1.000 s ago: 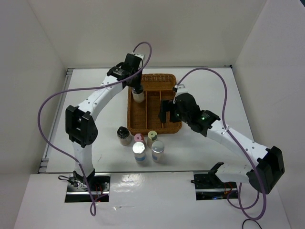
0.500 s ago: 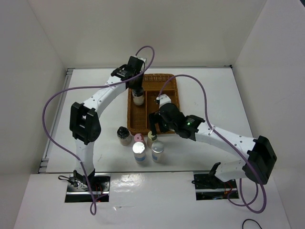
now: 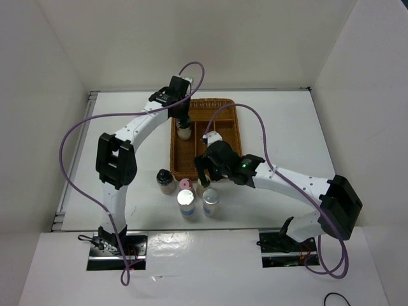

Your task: Organize the condiment bottles

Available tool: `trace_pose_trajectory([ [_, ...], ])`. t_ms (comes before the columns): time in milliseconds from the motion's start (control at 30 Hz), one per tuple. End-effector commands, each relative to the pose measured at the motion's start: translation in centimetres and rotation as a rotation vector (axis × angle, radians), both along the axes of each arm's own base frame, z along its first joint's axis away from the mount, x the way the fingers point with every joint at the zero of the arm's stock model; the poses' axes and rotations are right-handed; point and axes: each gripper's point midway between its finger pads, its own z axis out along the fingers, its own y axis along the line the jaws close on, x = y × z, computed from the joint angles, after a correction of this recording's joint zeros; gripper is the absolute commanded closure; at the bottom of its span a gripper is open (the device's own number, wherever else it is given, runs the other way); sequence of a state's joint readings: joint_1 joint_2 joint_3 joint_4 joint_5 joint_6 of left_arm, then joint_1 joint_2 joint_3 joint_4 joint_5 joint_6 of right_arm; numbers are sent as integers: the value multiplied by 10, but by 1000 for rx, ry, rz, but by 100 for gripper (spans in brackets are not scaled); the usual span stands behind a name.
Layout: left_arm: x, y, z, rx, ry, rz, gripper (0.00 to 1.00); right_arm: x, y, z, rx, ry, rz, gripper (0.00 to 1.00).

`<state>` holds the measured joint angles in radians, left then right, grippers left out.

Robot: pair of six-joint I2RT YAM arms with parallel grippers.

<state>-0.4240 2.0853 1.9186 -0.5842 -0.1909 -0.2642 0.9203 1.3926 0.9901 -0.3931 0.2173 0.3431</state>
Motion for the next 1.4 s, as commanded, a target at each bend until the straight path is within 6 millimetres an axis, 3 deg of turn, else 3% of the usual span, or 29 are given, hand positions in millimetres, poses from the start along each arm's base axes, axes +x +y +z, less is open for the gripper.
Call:
trace_pose_trajectory([
  [0, 10, -7, 10, -36, -43, -14, 63, 1, 18, 14, 41, -35, 49, 1],
  [100, 8, -7, 7, -33, -35, -14, 46, -5, 20, 10, 41, -20, 70, 1],
  [133, 7, -6, 3, -29, -27, -14, 36, -5, 23, 11, 54, -19, 79, 1],
  [167, 6, -6, 9, -34, -38, -14, 31, -8, 25, 11, 54, -19, 88, 1],
  [300, 1, -4, 21, -40, -50, -14, 15, -14, 30, 4, 43, -2, 102, 1],
  [433, -5, 3, 48, -41, -90, 1, 6, -15, 33, -9, -5, 14, 91, 1],
  [633, -17, 22, 95, -22, -172, 45, 0, -17, 35, -20, -36, 24, 60, 6],
  [733, -29, 35, 110, -23, -197, 65, 0, -17, 35, -24, -39, 34, 52, 13],
  [767, -32, 42, 126, -36, -227, 76, 0, -15, 38, -20, -30, 28, 52, 15],
  [800, -36, 44, 123, -32, -219, 76, 0, -17, 39, -24, -38, 31, 48, 19],
  [967, -47, 64, 156, -59, -287, 109, 0, -17, 39, -27, -41, 41, 40, 29],
  [1133, -59, 84, 165, -62, -304, 140, 0, -16, 39, -29, -50, 44, 26, 45],
  [1200, -63, 90, 159, -55, -292, 150, 0, -14, 38, -27, -54, 39, 20, 50],
  [1367, -76, 104, 160, -73, -291, 181, 0, -17, 41, -12, -43, 19, 17, 55],
])
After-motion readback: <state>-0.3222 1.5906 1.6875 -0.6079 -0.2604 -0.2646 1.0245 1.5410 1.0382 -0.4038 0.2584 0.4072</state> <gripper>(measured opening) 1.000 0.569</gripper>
